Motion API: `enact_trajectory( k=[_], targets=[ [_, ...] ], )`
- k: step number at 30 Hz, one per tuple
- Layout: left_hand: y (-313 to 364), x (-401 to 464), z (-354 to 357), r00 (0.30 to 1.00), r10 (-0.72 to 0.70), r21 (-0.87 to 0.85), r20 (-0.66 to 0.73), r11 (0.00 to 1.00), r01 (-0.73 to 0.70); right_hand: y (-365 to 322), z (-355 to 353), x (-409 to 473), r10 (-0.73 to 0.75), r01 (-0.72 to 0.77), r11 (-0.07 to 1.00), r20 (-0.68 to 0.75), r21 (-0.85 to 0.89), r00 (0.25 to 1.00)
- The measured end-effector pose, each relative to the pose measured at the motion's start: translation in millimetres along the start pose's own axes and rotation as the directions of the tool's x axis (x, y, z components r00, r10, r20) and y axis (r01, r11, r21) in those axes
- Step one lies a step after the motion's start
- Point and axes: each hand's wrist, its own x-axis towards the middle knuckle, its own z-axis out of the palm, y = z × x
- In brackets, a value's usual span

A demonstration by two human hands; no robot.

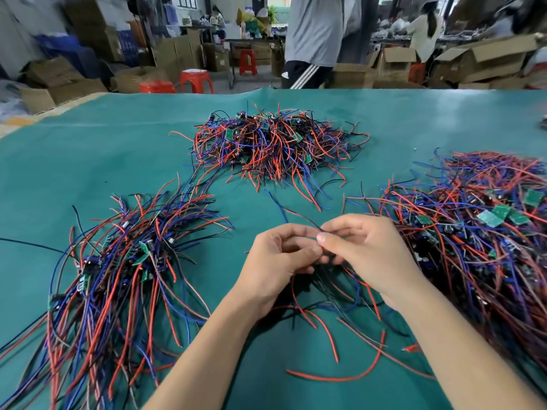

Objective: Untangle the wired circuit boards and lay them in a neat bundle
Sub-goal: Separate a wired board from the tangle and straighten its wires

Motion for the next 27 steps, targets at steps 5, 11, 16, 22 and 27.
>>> enact_trajectory(
  k=[5, 11, 16, 22, 27],
  targets=[
    [5, 1, 3, 0.998, -0.062, -0.130, -0.017, 0.990, 0.059, -5, -7, 3, 0.105, -0.063, 0.923, -0.090, 0.379, 0.990],
    [9, 0, 4, 0.996, -0.080, -0.159, 0.027, 0.984, 0.084, -12, -5, -1, 0.142, -0.201, 0.826, 0.152, 0.526, 0.978],
    [8, -1, 2, 0.999, -0.013, -0.125, 0.045, 0.992, 0.019, -8, 1, -3, 0.133, -0.177, 0.888, 0.131, 0.425, 0.982],
    [8, 0, 1, 0.999, -0.002, -0.164, -0.047, 0.986, -0.006, -9, 2, -1, 0.141, -0.213, 0.817, 0.172, 0.537, 0.975],
    [8, 0, 2, 0.997, -0.020, -0.180, -0.075, 0.984, 0.006, -6, 1, -2, 0.123, -0.188, 0.835, 0.158, 0.517, 0.980]
  ],
)
